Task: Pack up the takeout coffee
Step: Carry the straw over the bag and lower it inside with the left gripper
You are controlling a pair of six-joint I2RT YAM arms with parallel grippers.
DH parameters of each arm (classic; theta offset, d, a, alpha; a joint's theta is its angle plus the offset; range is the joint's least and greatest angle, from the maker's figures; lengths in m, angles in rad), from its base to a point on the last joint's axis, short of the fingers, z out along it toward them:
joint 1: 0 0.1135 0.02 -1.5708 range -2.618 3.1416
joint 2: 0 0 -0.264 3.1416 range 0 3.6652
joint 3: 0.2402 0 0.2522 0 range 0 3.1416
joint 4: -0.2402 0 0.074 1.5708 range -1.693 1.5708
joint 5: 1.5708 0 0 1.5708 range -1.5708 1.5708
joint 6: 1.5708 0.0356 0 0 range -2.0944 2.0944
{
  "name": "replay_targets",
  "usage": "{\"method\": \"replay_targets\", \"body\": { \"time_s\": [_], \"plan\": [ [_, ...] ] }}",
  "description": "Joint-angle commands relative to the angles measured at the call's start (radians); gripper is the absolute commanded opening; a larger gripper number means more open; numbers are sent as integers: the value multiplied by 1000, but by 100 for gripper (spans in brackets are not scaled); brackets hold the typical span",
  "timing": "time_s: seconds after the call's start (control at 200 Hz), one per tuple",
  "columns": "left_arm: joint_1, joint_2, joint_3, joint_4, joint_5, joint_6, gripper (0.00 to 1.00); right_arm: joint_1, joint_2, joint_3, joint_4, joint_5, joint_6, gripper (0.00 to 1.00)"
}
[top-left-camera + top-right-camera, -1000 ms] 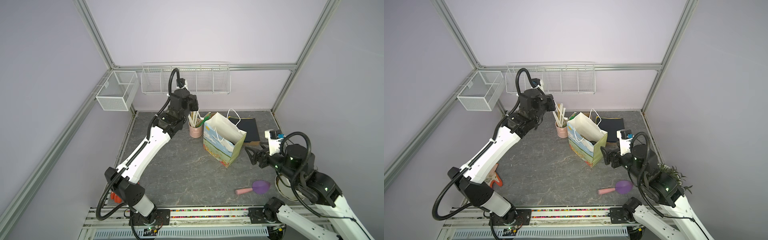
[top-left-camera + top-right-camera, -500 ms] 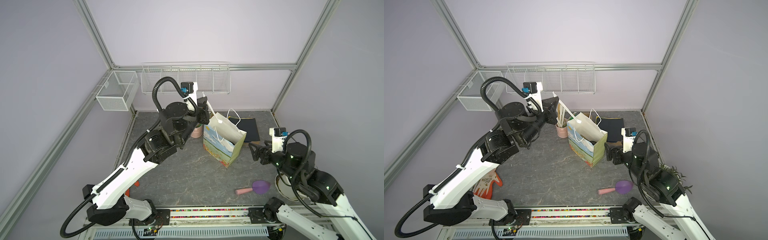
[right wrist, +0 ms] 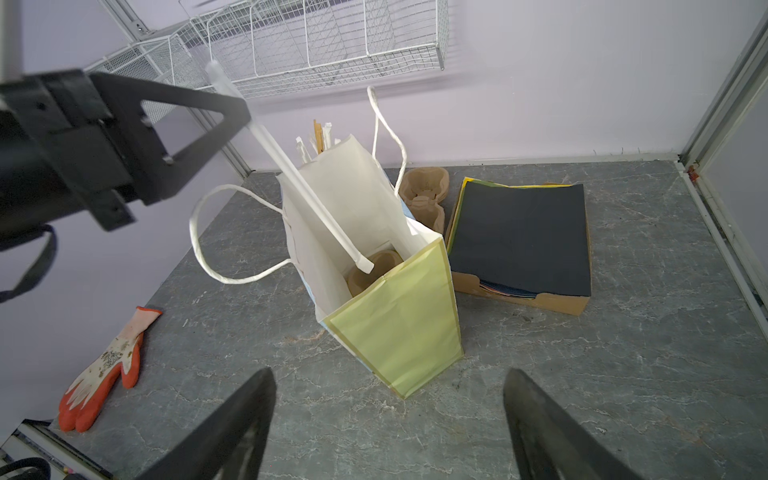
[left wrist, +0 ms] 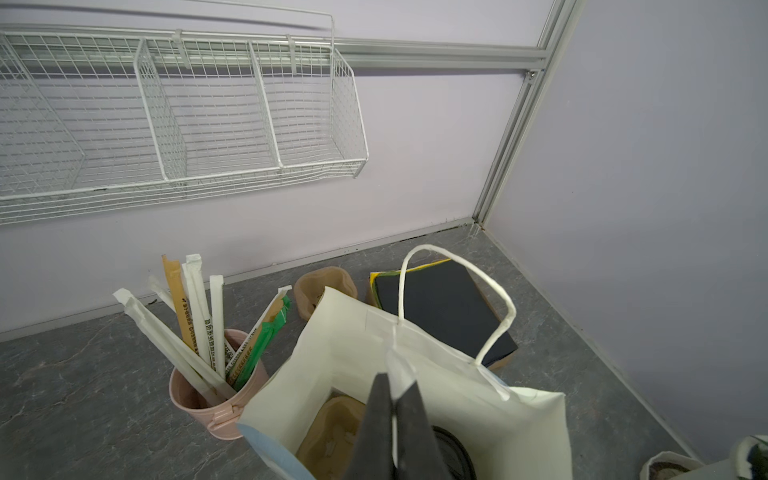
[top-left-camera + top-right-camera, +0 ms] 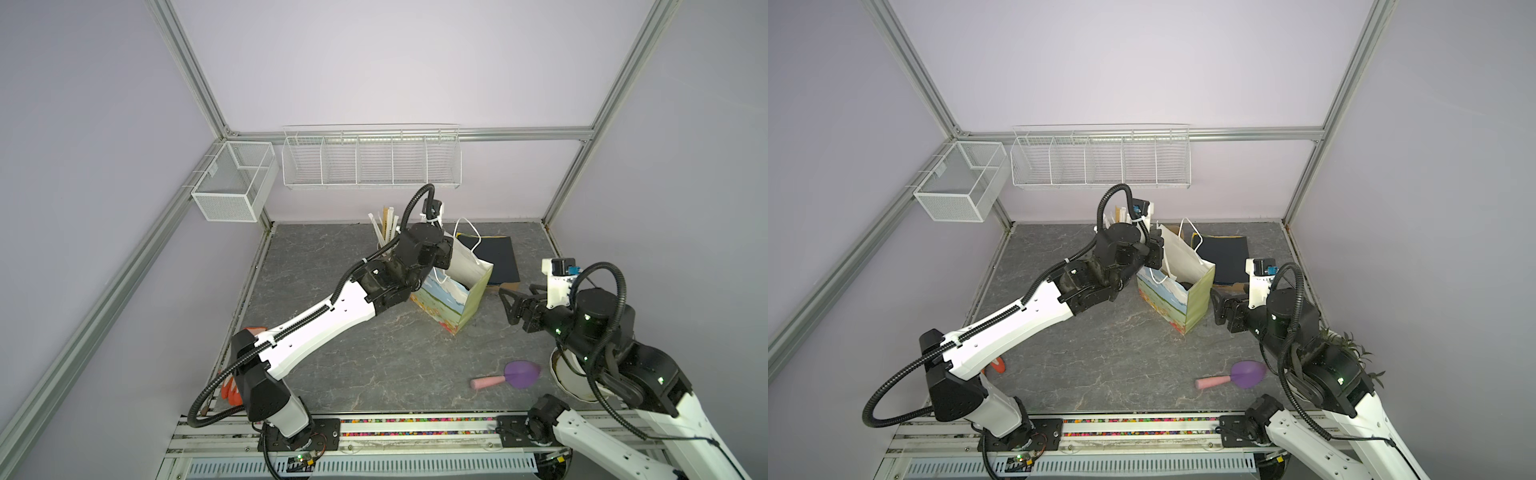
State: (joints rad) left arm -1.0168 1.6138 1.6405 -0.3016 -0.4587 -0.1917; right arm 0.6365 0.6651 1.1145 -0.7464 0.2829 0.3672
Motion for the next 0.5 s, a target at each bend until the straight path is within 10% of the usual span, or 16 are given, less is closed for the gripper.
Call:
{"method": "replay_targets", "body": {
  "time_s": [0.0, 0.495],
  "plan": [
    [-5, -27, 5, 87, -48, 100, 0, -3, -14, 7, -18, -22, 10, 88],
    [0, 58, -43, 82, -46, 129, 13, -3, 0, -5, 1, -46, 19, 88]
  ]
}}
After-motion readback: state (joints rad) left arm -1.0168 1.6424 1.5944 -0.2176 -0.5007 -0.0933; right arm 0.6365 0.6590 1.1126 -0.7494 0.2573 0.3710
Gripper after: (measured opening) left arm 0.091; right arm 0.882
